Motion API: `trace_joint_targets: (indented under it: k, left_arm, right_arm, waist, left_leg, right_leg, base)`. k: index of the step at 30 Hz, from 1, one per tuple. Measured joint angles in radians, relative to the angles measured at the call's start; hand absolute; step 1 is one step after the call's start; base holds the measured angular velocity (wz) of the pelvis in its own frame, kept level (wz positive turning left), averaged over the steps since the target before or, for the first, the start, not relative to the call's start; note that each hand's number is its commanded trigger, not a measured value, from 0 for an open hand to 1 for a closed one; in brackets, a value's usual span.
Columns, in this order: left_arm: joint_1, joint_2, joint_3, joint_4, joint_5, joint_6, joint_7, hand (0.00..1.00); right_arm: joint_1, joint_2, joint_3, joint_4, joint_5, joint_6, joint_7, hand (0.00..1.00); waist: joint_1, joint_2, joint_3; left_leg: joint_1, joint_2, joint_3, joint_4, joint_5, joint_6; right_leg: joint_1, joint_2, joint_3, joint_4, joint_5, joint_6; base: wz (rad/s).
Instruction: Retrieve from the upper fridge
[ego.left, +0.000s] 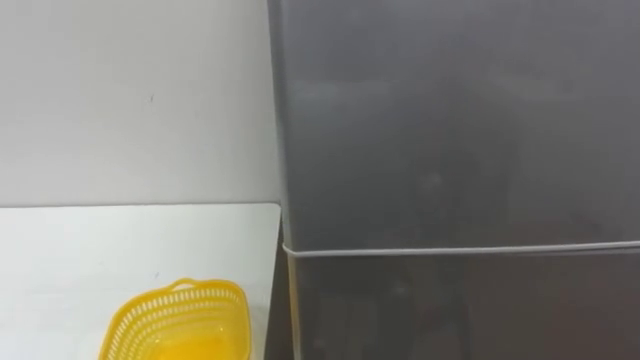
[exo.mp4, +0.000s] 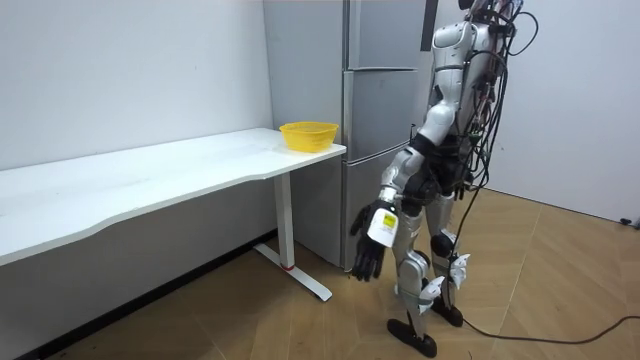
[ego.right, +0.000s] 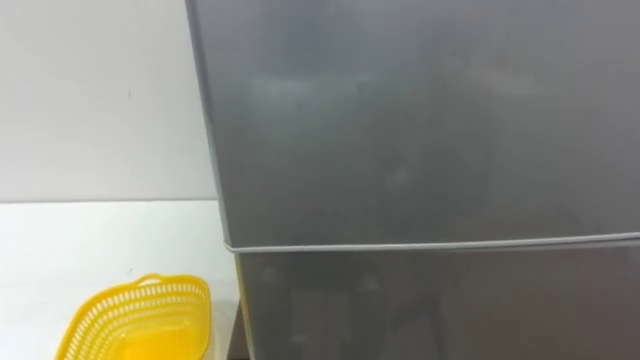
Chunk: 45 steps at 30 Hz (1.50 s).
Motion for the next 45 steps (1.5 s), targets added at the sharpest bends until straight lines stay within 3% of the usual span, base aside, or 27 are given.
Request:
trace_joint_targets:
  k: [2,5,9,12,19,23,25,27,31,33,39,45]
  left_arm:
    - [-0.015,0.001,-0.003,-0.058,0.002,-0.026,0.042,0.0]
    - [-0.008,-0.001,-0.008,-0.233,0.008,-0.042,0.127,0.0]
    - [-0.007,0.0,-0.025,-0.433,0.042,-0.117,0.23,0.0]
    - [-0.01,0.0,-0.028,-0.568,0.049,-0.147,0.284,0.0]
    - [-0.021,0.011,-0.029,-0.817,0.121,-0.17,0.332,0.0]
    - [-0.031,0.039,-0.023,-0.973,0.198,-0.172,0.324,0.0]
    - [-0.037,0.059,-0.022,-1.03,0.206,-0.174,0.308,0.0]
    - [-0.047,0.061,-0.023,-1.106,0.205,-0.175,0.275,0.0]
    - [-0.061,0.061,-0.025,-1.154,0.205,-0.175,0.207,0.0]
    - [-0.07,0.061,-0.045,-1.191,0.216,-0.17,0.165,0.0]
    - [-0.091,0.062,-0.171,-1.36,0.215,-0.151,-0.023,0.0]
    - [-0.159,0.066,-0.225,-1.382,0.212,-0.15,-0.216,0.0]
  right_arm:
    - [-0.003,0.0,-0.003,-0.007,0.0,-0.007,-0.008,0.0]
    - [0.008,0.0,-0.004,-0.039,-0.004,-0.011,-0.012,0.0]
    - [0.032,-0.001,-0.005,-0.091,-0.007,-0.039,-0.012,0.0]
    - [0.056,0.005,-0.002,-0.11,0.003,-0.057,-0.018,0.0]
    - [0.08,0.006,0.0,-0.105,-0.009,-0.058,-0.02,0.0]
    - [0.085,0.007,0.002,-0.098,-0.021,-0.056,0.003,0.0]
    - [0.085,0.007,0.003,-0.091,-0.007,-0.057,0.007,0.0]
    - [0.079,0.007,0.012,-0.066,-0.003,-0.058,0.015,0.0]
    - [0.078,0.009,0.02,-0.062,-0.01,-0.056,0.034,0.0]
    - [0.074,0.008,0.02,-0.071,-0.04,-0.054,0.057,0.0]
    - [0.047,0.006,0.021,-0.05,-0.059,-0.05,0.083,0.0]
    - [0.024,0.001,0.02,-0.027,-0.064,-0.056,0.083,0.0]
  waist:
    - [0.001,0.004,-0.0013]
    - [-0.004,0.007,-0.0027]
    - [0.003,0.016,-0.0056]
    - [0.013,0.021,-0.0057]
    - [0.014,0.026,-0.0036]
    - [0.018,0.027,-0.0033]
    - [0.014,0.029,-0.0028]
    - [0.009,0.03,0.0002]
    - [0.006,0.03,0.0083]
    - [-0.013,0.026,0.0118]
    - [-0.036,0.021,0.009]
    - [-0.063,0.023,0.0085]
  left_leg:
    - [-0.008,-0.003,-0.004,0.0,0.0,0.001]
    - [-0.014,-0.004,-0.009,0.001,0.001,0.001]
    - [-0.011,-0.004,-0.009,-0.001,0.001,0.002]
    - [-0.005,-0.004,-0.006,-0.007,0.001,0.002]
    - [0.0,-0.011,-0.02,-0.008,0.004,0.006]
    - [0.002,-0.012,-0.023,-0.008,0.004,0.007]
    - [0.002,-0.013,-0.025,-0.008,0.005,0.009]
    - [0.003,-0.014,-0.026,-0.007,0.006,0.01]
    - [0.0,-0.015,-0.025,-0.006,0.006,0.011]
    - [-0.008,-0.017,-0.033,-0.001,0.006,0.011]
    - [-0.02,-0.017,-0.035,0.0,0.006,0.011]
    - [-0.018,-0.016,-0.034,-0.003,0.006,0.011]
  right_leg:
    - [-0.003,-0.001,-0.003,0.0,0.001,0.002]
    - [-0.004,-0.002,-0.008,0.0,0.001,0.002]
    - [-0.011,-0.002,-0.003,0.002,0.002,0.002]
    - [-0.012,-0.002,0.0,0.001,0.002,0.002]
    - [0.0,-0.007,-0.008,0.0,0.002,0.003]
    - [-0.001,-0.007,-0.003,0.0,0.003,0.006]
    - [0.001,-0.008,-0.002,0.0,0.003,0.007]
    - [0.001,-0.01,-0.003,0.002,0.004,0.008]
    - [0.0,-0.01,-0.002,0.001,0.004,0.009]
    - [-0.001,-0.01,-0.006,-0.002,0.003,0.011]
    - [-0.013,-0.01,-0.006,-0.001,0.005,0.012]
    - [-0.016,-0.01,-0.004,-0.001,0.005,0.012]
  base:
    - [0.05]
    - [0.04]
    - [-0.03]
    - [-0.07]
    - [0.05]
    - [-0.01]
    - [0.0]
    - [0.0]
    - [0.0]
    - [0.09]
    - [0.01]
    - [-0.04]
